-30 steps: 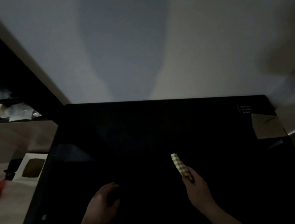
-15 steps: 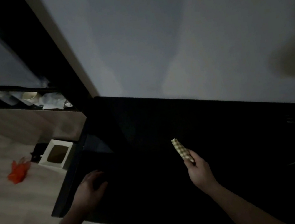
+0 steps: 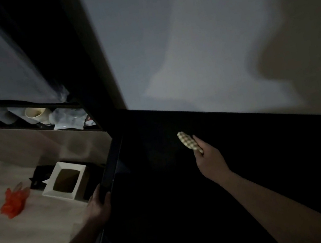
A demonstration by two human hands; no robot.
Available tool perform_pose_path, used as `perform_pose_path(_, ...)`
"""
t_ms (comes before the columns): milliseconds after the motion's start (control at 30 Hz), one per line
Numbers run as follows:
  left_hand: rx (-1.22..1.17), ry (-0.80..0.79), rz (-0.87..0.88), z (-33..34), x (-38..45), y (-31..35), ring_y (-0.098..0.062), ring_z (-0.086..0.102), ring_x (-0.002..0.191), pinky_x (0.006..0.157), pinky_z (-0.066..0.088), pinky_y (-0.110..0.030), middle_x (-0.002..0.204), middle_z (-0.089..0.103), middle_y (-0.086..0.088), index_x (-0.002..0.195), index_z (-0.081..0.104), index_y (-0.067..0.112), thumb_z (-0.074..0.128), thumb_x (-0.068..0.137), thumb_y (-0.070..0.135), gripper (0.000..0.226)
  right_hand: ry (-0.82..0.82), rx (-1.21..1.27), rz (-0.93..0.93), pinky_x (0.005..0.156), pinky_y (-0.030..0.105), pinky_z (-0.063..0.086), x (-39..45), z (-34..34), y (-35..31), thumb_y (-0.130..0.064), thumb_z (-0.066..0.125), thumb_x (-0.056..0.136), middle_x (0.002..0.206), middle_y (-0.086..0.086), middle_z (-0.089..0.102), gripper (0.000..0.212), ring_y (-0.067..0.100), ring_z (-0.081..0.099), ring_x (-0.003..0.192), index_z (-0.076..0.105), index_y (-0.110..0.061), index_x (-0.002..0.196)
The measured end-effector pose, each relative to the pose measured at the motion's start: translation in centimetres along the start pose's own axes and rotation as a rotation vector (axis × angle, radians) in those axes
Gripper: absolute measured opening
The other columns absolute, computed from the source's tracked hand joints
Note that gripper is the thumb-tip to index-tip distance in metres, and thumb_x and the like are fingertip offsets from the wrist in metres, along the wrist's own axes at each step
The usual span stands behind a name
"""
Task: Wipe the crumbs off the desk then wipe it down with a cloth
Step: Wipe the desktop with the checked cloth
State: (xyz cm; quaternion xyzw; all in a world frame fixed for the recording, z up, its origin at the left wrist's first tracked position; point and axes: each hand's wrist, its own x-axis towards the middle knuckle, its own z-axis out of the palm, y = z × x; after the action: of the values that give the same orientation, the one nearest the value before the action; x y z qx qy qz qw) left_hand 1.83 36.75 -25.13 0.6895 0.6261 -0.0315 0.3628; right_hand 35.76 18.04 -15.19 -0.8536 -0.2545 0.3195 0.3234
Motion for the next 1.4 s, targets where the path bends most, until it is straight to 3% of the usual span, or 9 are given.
perform_pose_path(267,0.002,0.073,0.100,0.2,-0.3,0.4,-0.038,0.062,0.121,0.094,0.049,-0.046,0.133,0.065,-0.017,0.154,0.036,0.023,0.041,0.100,0.050,0.060,0.079,-0.176,-0.151,0.122,0.029,0.022,11.2,9.2,-4.1,-0.022,0.042,0.106,0.161,0.008,0.037,0.049,0.025,0.030,0.152,0.040,-0.014,0.154)
perform_pose_path(433,0.019,0.095,0.082,0.6,0.8,-0.8,-0.036,0.065,0.116,0.090,0.053,-0.045,0.129,0.068,-0.012,0.153,0.034,0.034,0.032,0.095,0.067,0.067,0.040,-0.467,-0.229,0.125,0.052,0.017,15.7,14.7,-5.6,-0.044,0.044,0.099,0.164,0.016,0.029,0.057,0.040,0.023,0.151,0.046,-0.018,0.150)
perform_pose_path(567,0.021,0.097,0.094,1.0,1.3,-1.6,-0.030,0.069,0.104,0.080,0.057,-0.042,0.118,0.072,-0.008,0.152,0.031,0.040,0.021,0.089,0.074,0.072,-0.031,-0.512,-0.208,0.125,0.055,-0.001,17.4,17.2,-7.3,-0.054,0.031,0.102,0.171,0.003,0.004,0.060,0.031,-0.003,0.157,0.028,-0.032,0.158)
perform_pose_path(633,0.013,0.093,0.104,1.0,1.6,-2.0,-0.030,0.069,0.102,0.078,0.058,-0.042,0.115,0.073,-0.007,0.152,0.029,0.040,0.016,0.089,0.077,0.074,-0.035,-0.527,-0.275,0.125,0.053,-0.005,16.6,18.8,-7.3,-0.056,0.031,0.102,0.171,-0.002,0.003,0.059,0.028,-0.005,0.157,0.026,-0.036,0.158)
perform_pose_path(767,-0.003,0.105,0.119,0.8,1.5,-1.7,-0.032,0.069,0.104,0.080,0.056,-0.041,0.118,0.073,-0.010,0.153,0.034,0.035,0.028,0.100,0.058,0.058,-0.043,-0.498,-0.562,0.125,0.055,0.009,10.9,21.9,-5.6,-0.054,0.032,0.101,0.169,-0.007,0.020,0.054,0.022,0.008,0.158,0.043,-0.037,0.152)
perform_pose_path(867,-0.060,0.120,0.143,0.7,1.5,-1.6,-0.035,0.068,0.109,0.085,0.054,-0.041,0.122,0.071,-0.014,0.152,0.040,0.029,0.035,0.104,0.043,0.050,-0.101,-0.446,-0.650,0.125,0.052,0.009,6.4,22.8,-4.3,-0.045,0.037,0.105,0.168,-0.008,0.023,0.047,0.017,0.007,0.158,0.047,-0.034,0.150)
perform_pose_path(1067,-0.096,0.111,0.132,0.3,1.1,-1.6,-0.039,0.067,0.109,0.084,0.054,-0.045,0.119,0.072,-0.017,0.151,0.040,0.032,0.027,0.095,0.054,0.062,-0.276,-0.576,-0.802,0.126,0.048,0.009,-5.0,23.1,-1.6,-0.037,0.047,0.099,0.170,-0.007,0.013,0.058,0.020,0.001,0.158,0.033,-0.033,0.156)
perform_pose_path(1233,-0.106,0.109,0.149,0.1,0.8,-1.2,-0.037,0.067,0.109,0.084,0.056,-0.045,0.119,0.072,-0.013,0.150,0.038,0.035,0.027,0.097,0.052,0.057,-0.305,-0.416,-0.765,0.124,0.042,0.021,-12.2,23.0,2.8,-0.033,0.046,0.105,0.151,-0.015,0.047,0.034,0.009,0.028,0.150,0.058,-0.033,0.137)
perform_pose_path(1400,-0.098,0.105,0.151,0.1,0.8,-1.2,-0.037,0.067,0.108,0.085,0.056,-0.045,0.118,0.073,-0.012,0.151,0.038,0.034,0.030,0.100,0.051,0.055,-0.141,-0.240,-0.876,0.110,0.029,0.044,-9.4,21.4,1.4,-0.008,0.073,0.087,0.127,-0.005,0.070,0.033,0.003,0.046,0.136,0.072,-0.022,0.116)
